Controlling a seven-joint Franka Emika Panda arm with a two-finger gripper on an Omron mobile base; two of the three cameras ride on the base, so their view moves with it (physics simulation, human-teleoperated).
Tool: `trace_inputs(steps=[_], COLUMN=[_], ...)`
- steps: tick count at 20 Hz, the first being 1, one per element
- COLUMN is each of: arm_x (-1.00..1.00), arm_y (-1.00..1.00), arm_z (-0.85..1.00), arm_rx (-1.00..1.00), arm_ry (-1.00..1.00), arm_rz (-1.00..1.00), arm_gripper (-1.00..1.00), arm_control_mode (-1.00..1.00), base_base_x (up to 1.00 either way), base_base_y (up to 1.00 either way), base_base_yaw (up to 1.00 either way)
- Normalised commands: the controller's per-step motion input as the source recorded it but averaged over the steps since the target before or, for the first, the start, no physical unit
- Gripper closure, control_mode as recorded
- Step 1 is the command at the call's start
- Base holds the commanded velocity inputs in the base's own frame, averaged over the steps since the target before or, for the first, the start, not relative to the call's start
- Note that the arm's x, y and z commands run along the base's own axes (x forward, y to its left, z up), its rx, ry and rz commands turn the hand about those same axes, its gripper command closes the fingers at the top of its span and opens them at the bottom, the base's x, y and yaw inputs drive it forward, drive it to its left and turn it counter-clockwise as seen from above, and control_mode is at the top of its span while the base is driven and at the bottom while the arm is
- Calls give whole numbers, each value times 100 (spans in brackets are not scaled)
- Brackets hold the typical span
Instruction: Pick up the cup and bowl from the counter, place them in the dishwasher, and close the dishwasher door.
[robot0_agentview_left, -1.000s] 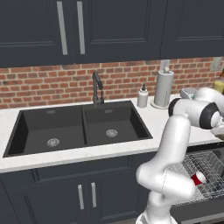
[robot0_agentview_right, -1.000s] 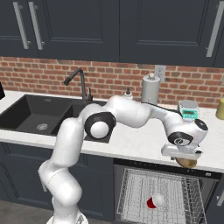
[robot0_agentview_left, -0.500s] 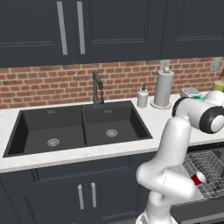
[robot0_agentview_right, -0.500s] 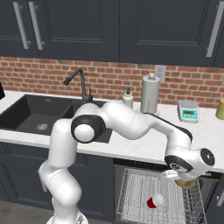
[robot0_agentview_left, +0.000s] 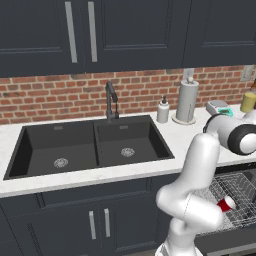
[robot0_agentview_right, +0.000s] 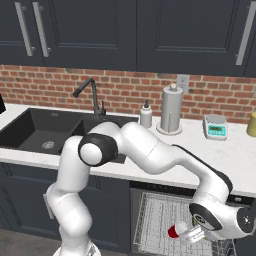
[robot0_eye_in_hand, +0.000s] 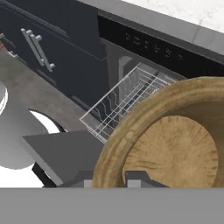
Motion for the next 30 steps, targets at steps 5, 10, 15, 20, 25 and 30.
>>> trace_inputs(steps=[5, 10, 15, 20, 25, 30], arm_x=[-11, 9, 33, 39, 60, 37], arm_y=[0, 0, 0, 0, 0, 0], arm_z=[-51, -37, -37, -23, -25, -33], arm_rx=[0, 0, 0, 0, 0, -1], arm_ry=[0, 0, 0, 0, 5, 16], arm_rz=[20, 15, 8, 0, 0, 0], arm_gripper=[100, 100, 100, 100, 100, 100], arm_control_mode=[-100, -100, -100, -100, -100, -100], base_base_x=[0, 0, 0, 0, 0, 0], base_base_y=[0, 0, 0, 0, 0, 0], base_base_yaw=[0, 0, 0, 0, 0, 0])
